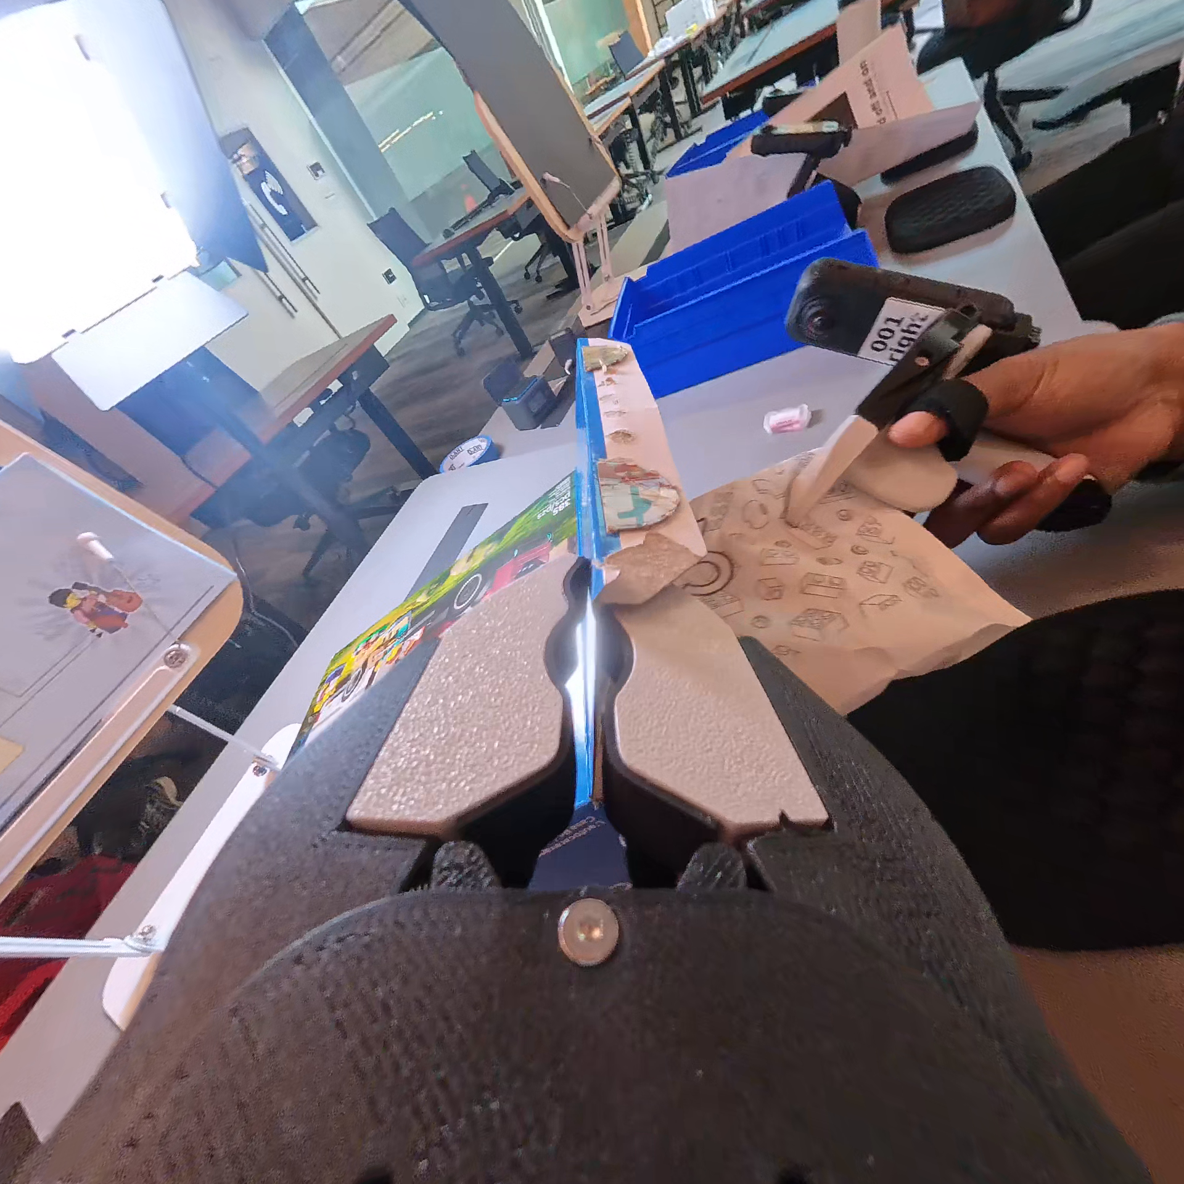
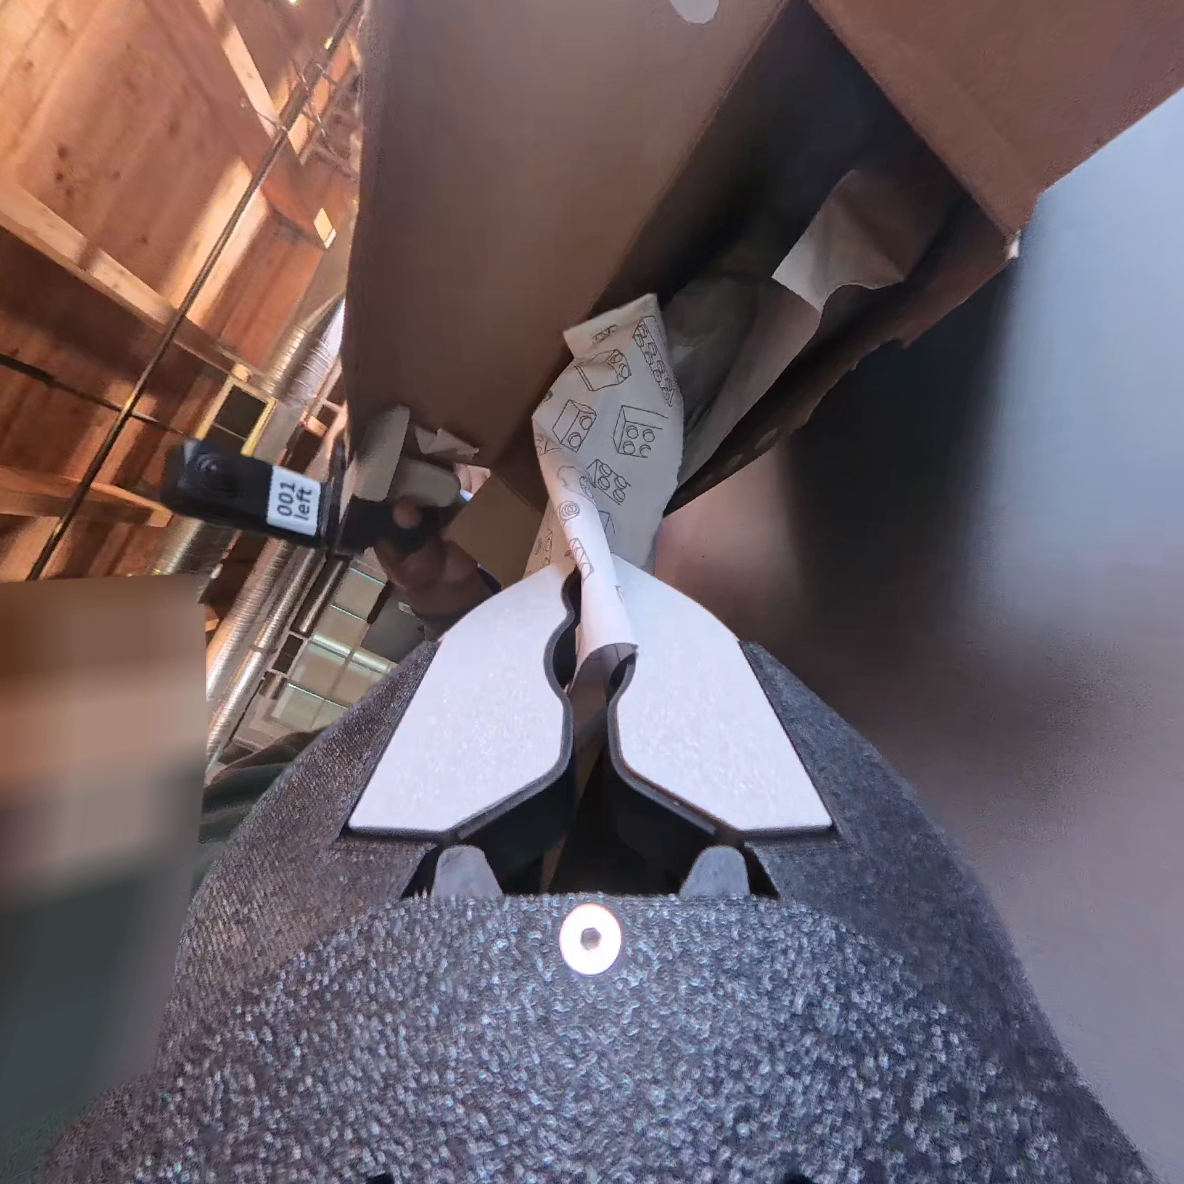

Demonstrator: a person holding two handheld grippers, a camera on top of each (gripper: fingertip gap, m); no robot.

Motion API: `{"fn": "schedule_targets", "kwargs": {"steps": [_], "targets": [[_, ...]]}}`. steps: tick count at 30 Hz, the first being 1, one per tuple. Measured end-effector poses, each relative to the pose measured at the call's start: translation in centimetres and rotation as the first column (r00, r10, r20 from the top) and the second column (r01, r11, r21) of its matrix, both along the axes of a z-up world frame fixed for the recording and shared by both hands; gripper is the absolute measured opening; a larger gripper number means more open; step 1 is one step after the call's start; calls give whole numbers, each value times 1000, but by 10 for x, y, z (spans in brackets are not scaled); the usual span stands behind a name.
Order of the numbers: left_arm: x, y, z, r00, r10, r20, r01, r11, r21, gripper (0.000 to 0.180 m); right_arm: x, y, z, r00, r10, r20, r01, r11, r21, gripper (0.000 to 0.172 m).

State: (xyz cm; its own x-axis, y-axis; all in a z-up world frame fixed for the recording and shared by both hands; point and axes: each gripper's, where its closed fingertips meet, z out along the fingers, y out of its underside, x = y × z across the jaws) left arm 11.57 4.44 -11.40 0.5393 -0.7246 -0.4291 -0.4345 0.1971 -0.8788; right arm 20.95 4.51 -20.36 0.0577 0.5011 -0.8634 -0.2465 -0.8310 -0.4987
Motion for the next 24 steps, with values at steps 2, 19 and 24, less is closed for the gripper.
{"fn": "schedule_targets", "kwargs": {"steps": [2, 19, 24], "targets": [[8, -6, -11, 999, -13, -39, 13, 1000, 3, 2, -5, 5, -6, 1000, -30, -5, 30, 999, -33, 2], [27, -31, -8, 985, -173, -22, 172, 985, -33, 2, -47, 87, -19, 884, -352, 308, 297, 931, 212, 15], [-9, -16, 18, 992, -100, 77, 106, 992, -70, 1, -51, 69, 4, 838, -338, 428, 121, 881, 458, 44]]}}
